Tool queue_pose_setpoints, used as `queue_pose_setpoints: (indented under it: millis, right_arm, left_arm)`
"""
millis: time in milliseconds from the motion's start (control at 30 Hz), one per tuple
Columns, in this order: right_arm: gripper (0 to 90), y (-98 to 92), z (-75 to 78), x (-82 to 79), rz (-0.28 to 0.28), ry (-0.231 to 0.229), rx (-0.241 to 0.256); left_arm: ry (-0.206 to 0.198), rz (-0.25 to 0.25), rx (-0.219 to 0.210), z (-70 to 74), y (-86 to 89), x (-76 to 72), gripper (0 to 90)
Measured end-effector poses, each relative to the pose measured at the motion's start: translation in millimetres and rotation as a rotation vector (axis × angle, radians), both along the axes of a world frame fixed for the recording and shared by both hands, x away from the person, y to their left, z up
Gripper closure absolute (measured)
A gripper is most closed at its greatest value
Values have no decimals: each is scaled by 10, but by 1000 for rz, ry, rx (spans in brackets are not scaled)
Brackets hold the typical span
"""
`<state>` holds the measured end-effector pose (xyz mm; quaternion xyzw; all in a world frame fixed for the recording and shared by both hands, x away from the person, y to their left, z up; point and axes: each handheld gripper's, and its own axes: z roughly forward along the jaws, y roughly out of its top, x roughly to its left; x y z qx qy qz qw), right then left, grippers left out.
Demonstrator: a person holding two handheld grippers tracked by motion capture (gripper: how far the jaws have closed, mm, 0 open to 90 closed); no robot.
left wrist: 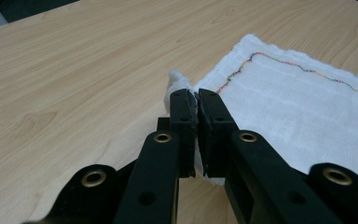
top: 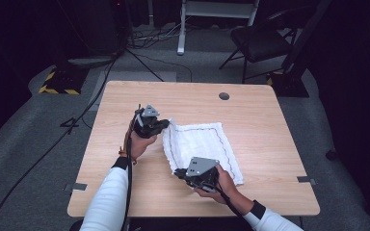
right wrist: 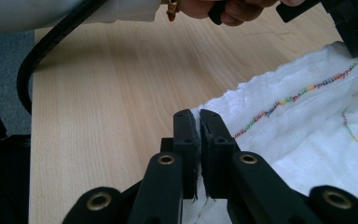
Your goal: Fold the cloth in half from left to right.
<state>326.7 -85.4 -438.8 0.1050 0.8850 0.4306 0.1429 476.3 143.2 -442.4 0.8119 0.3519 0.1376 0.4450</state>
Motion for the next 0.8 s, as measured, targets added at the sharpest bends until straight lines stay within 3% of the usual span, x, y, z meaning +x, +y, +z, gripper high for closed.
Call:
queue_pose_setpoints:
  millis: [300,500,800]
  right_arm:
    - [860,-365,76,75,-88,12,30]
    - [860,-619,102,82,-141,-2,19]
    - [859,-1042,114,64,-240,-8,5]
  left_arm:
    - [-3,-38,12,94,-351,161,853]
    - [-13,-61,35,149,-619,258,853]
    - [-1,-104,54,109,-1074,373,853]
